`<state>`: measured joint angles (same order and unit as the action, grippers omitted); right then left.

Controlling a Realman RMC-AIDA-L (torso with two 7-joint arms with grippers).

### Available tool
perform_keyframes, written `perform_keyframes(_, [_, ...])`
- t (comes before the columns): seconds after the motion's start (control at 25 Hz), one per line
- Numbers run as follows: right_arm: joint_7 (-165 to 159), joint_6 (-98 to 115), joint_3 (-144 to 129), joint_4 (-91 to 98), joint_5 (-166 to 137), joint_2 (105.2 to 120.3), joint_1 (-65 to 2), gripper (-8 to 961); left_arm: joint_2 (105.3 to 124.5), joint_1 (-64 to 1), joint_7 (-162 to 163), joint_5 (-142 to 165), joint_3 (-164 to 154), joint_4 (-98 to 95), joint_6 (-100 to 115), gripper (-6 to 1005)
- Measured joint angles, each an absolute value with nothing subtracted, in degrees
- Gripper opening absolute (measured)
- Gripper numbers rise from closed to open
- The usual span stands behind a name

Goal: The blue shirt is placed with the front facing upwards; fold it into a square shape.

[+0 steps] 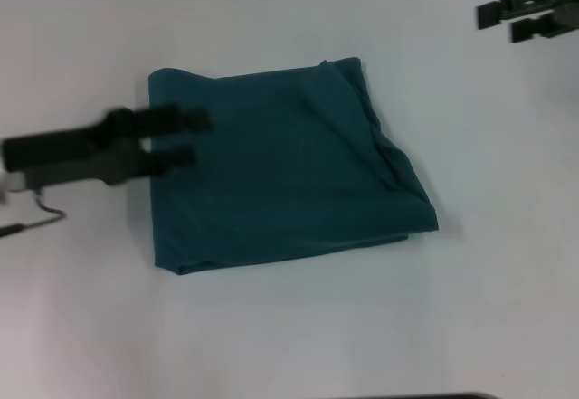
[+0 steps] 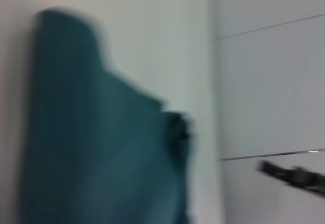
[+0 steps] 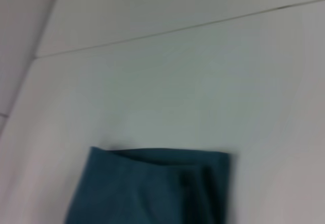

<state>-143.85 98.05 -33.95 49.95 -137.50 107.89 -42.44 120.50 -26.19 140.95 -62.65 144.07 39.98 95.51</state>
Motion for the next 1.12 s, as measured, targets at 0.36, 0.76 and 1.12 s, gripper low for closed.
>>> perform_keyframes(0.36, [-143.8, 93.9, -47.8, 46.5, -138.3, 113.12, -48.0, 900, 118.94, -22.2, 140.7, -65.1, 158.1, 45.4, 104.5, 798])
perform_keyframes(0.76, [-147.5, 86.3, -52.9, 42.5, -144.7, 116.76, -54.6, 900, 118.16, -21.6, 140.3, -65.8, 159.9, 44.9, 105.4, 798])
perform_keyframes(1.12, [-149.9, 78.3, -58.1, 39.4, -145.0, 118.77, -54.9, 900, 118.60, -22.2, 140.2, -65.8, 159.9, 44.8, 104.7, 798])
